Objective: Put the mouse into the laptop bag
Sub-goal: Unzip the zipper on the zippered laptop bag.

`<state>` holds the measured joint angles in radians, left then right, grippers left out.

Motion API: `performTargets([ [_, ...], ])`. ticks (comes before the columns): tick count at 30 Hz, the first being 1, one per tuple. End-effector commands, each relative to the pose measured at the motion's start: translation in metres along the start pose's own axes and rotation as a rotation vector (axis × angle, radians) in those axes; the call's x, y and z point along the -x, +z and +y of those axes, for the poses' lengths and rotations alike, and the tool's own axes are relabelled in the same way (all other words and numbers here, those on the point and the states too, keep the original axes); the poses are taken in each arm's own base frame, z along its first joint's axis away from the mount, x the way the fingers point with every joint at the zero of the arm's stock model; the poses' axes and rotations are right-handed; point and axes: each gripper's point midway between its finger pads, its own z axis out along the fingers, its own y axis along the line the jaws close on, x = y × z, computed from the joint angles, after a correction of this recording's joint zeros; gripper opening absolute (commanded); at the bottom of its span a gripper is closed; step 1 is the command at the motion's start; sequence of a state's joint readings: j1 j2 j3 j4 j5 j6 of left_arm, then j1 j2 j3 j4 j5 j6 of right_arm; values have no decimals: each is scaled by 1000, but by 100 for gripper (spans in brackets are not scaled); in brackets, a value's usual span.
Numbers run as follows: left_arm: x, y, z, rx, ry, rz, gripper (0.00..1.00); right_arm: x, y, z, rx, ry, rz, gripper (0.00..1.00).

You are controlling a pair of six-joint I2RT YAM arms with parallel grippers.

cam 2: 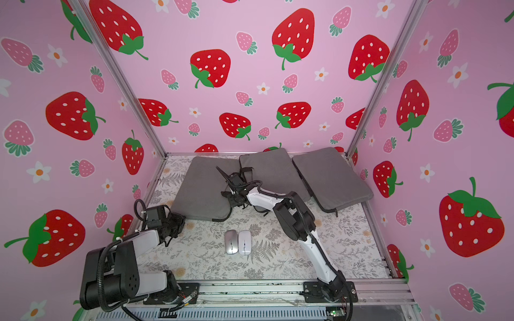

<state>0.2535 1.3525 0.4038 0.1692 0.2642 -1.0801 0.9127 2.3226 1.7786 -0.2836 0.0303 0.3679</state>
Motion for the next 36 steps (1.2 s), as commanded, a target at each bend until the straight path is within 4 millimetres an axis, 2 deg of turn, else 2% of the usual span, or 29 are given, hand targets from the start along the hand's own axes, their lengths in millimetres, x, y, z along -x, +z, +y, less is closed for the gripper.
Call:
performTargets([
  [1, 1, 10, 1, 30, -8, 2, 19, 3, -10, 16, 37, -27, -17, 0],
  [3, 0, 15, 3, 37, -13, 12, 21, 2, -11, 18, 39, -33, -18, 0],
  [4, 0, 16, 4, 42, -16, 13, 27, 2, -12, 19, 40, -34, -18, 0],
  [6, -1, 18, 6, 45, -14, 10, 47, 1, -13, 20, 42, -38, -19, 0],
  [9, 1, 16, 11, 49, -21, -19, 65, -1, -13, 20, 40, -40, -17, 0],
  [12, 3, 14, 11, 46, -22, -42, 72, 0, -12, 19, 37, -42, -17, 0],
  [17, 7, 24, 6, 31, -25, -35, 74, -2, -12, 19, 38, -41, -13, 0],
  [19, 7, 36, 4, 38, -29, -12, 66, -4, -13, 22, 52, -40, -12, 0],
  [20, 7, 43, 3, 39, -33, 4, 53, -5, -13, 23, 58, -41, -11, 0],
  [22, 4, 54, 6, 48, -47, 34, 11, -8, -15, 29, 69, -55, -6, 0],
  [23, 2, 57, 9, 55, -53, 46, 0, -11, -16, 34, 77, -68, -3, 0],
  [28, -3, 48, 26, 90, -60, -28, 0, -26, -32, 68, 125, -146, 2, 0],
  [33, -3, 43, 27, 115, -52, -64, 0, -51, -46, 135, 223, -228, 21, 0],
  [36, -4, 45, 28, 126, -60, -50, 0, -65, -54, 168, 272, -261, 34, 0],
])
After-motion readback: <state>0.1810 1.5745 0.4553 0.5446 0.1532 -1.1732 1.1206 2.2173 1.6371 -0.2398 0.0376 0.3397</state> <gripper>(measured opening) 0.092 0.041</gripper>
